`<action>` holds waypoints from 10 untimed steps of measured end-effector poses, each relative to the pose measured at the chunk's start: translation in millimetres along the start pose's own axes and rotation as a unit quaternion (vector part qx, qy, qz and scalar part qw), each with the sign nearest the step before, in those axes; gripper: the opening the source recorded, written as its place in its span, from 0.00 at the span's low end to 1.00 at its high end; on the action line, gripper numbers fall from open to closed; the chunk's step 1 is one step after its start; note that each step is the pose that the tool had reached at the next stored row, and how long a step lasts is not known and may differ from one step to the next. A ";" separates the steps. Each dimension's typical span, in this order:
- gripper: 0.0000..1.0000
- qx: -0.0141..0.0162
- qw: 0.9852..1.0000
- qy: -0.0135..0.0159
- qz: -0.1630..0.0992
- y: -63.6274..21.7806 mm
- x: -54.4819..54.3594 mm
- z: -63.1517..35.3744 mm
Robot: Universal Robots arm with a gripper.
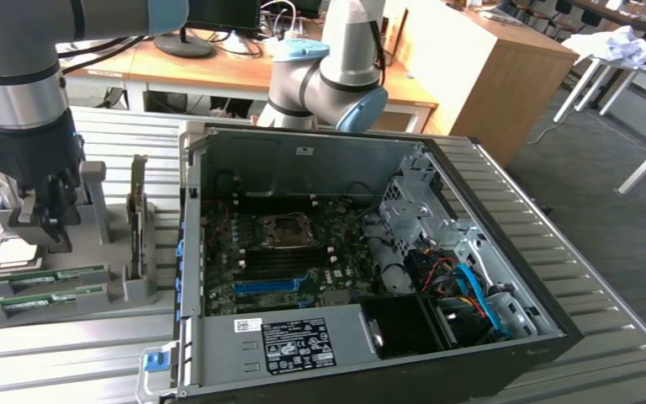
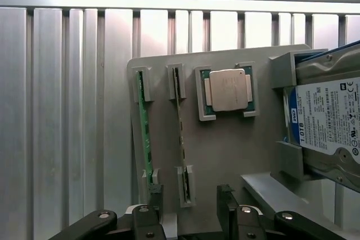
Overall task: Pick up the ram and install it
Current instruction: 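Pick up the ram and move it above insertion slot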
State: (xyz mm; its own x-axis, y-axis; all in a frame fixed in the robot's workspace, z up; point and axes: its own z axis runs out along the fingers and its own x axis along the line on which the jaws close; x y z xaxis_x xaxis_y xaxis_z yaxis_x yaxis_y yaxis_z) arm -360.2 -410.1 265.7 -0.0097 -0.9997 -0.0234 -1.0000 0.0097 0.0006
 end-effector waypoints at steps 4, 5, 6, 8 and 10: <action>0.50 0.000 1.000 0.000 0.000 3.0 0.6 1.2; 0.50 0.000 1.000 0.000 0.000 3.9 0.7 1.5; 0.50 0.000 1.000 0.000 0.000 4.9 0.9 1.7; 0.50 0.000 1.000 0.000 0.000 7.0 1.5 2.2; 0.50 0.000 1.000 0.000 0.000 9.0 2.1 2.8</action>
State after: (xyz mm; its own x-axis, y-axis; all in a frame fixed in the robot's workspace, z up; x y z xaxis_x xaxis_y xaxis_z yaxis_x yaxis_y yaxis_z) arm -369.2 -412.0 262.9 -0.0097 -0.9997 -0.0232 -1.0000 0.0097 0.0006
